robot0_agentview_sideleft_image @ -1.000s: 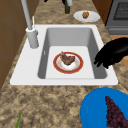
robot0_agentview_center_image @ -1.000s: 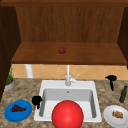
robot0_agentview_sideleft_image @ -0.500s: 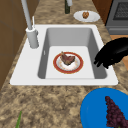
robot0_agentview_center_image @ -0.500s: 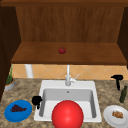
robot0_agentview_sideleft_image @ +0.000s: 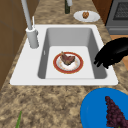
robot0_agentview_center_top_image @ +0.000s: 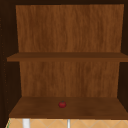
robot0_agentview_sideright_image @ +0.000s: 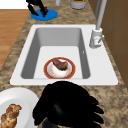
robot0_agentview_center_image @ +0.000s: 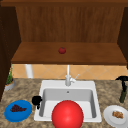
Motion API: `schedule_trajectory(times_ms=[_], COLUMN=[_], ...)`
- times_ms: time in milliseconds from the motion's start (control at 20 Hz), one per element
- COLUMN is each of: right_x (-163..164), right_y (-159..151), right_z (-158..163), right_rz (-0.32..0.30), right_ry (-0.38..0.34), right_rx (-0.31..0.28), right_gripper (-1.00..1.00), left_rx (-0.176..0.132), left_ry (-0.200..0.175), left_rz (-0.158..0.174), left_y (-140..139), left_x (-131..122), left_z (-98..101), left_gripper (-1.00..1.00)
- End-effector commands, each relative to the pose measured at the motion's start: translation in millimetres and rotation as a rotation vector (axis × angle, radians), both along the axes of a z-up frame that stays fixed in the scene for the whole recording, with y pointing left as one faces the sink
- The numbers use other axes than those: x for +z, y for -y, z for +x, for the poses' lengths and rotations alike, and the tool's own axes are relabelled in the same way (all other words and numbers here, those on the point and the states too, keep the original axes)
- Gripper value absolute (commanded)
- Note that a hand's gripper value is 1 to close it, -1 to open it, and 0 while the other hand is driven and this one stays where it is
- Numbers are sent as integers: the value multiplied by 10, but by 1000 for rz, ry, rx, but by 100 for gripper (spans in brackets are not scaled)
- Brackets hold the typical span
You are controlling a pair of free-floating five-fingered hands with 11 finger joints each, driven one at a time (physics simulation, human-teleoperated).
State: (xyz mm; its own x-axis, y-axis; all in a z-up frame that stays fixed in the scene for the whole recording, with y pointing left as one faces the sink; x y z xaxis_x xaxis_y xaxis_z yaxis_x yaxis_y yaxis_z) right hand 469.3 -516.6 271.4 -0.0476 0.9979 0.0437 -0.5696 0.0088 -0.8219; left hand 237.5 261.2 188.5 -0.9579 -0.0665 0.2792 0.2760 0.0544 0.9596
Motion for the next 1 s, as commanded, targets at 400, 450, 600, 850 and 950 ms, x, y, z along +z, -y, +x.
schedule_trajectory(times_ms=[400, 450, 600, 850, 950], right_x=[55, 55, -5, -136, -255], right_y=[315, 368, 561, 531, 558], right_z=[-122, -124, -124, -112, -37], right_rz=[21, 27, 60, 37, 29], right_ry=[-56, -56, -56, -54, -54], right_rx=[1, 1, 4, 8, 5], right_gripper=[-100, -100, -100, -100, -100], left_rx=[0, 0, 0, 0, 0], left_ry=[0, 0, 0, 0, 0], left_rz=[0, 0, 0, 0, 0], left_y=[0, 0, 0, 0, 0], left_x=[0, 0, 0, 0, 0], left_z=[0, 0, 0, 0, 0], left_gripper=[0, 0, 0, 0, 0])
